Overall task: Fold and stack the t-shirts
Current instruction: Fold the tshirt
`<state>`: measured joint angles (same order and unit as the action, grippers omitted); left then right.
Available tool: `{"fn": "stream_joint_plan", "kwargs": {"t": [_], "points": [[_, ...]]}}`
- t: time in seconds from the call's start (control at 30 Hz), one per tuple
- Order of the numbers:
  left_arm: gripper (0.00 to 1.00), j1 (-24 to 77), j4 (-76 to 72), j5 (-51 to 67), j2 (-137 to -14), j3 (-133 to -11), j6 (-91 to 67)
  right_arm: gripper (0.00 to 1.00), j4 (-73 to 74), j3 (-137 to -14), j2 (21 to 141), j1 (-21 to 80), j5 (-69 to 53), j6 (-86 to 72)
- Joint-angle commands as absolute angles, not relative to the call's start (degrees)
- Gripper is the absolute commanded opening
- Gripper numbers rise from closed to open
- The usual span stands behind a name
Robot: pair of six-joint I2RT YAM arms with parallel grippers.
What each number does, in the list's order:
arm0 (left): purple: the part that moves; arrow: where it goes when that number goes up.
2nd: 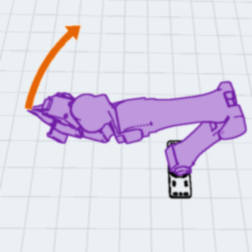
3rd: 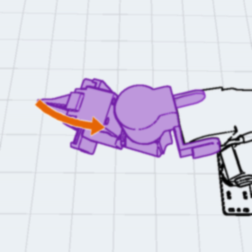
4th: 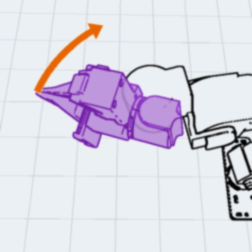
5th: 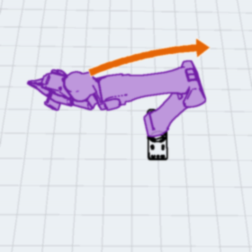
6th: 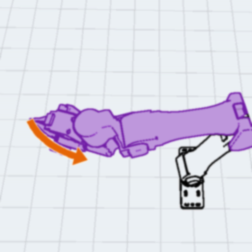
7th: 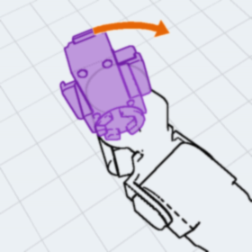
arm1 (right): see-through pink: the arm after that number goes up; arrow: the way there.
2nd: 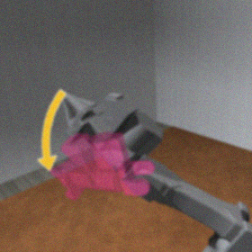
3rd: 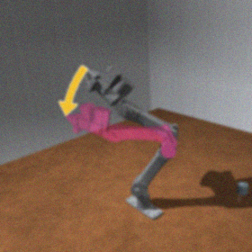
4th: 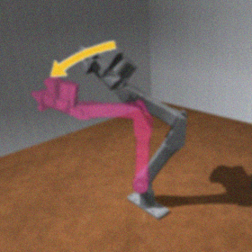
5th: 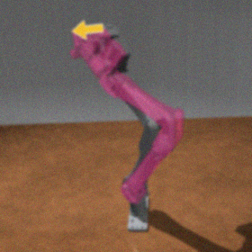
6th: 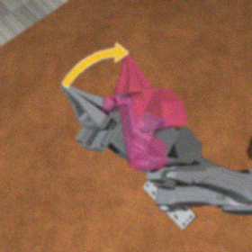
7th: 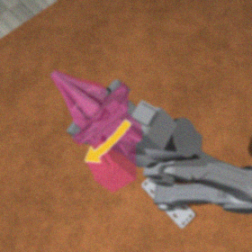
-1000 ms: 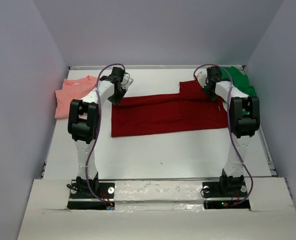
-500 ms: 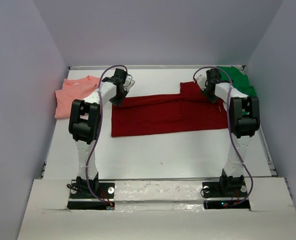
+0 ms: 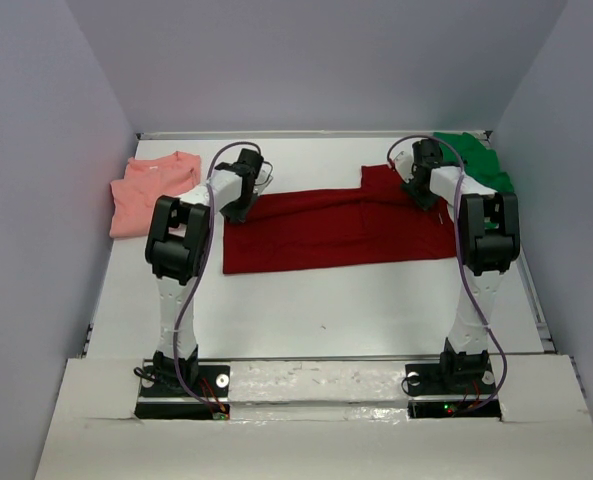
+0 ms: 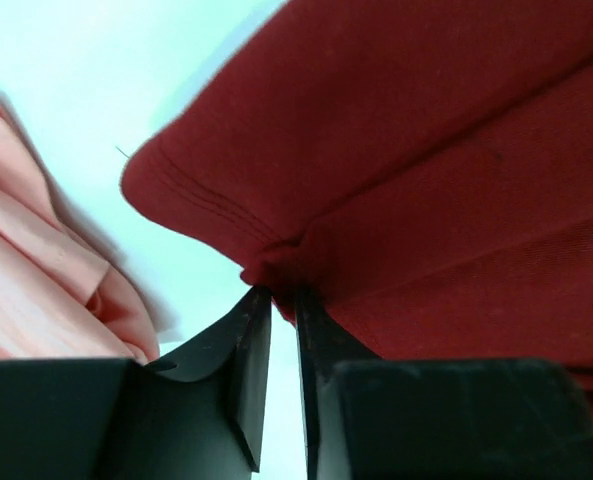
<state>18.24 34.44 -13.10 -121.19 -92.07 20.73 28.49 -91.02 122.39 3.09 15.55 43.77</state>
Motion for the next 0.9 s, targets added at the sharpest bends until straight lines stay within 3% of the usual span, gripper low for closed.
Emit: {"fn": "stream_joint_plan", "kwargs": {"t": [0.0, 0.2, 0.57, 0.87], "points": [[0.30, 19.07, 37.52, -16.87, -121.99, -91.32, 21.62, 0.53, 30.06, -91.58, 122.70, 3.08, 16.26, 43.59], [0.59, 19.16, 41.21, -18.98, -122.96, -92.72, 21.36, 0.64, 30.76, -93.16, 120.77, 3.08, 16.35, 43.33], [0.69, 19.25, 46.49, -26.44, -112.24, -94.40, 20.92, 0.72, 34.89, -97.21, 111.63, 3.08, 15.03, 42.89], [0.88, 19.25, 42.46, -35.59, -103.20, -90.80, 20.04, 0.72, 35.77, -99.66, 107.49, 3.08, 11.00, 43.68]]}}
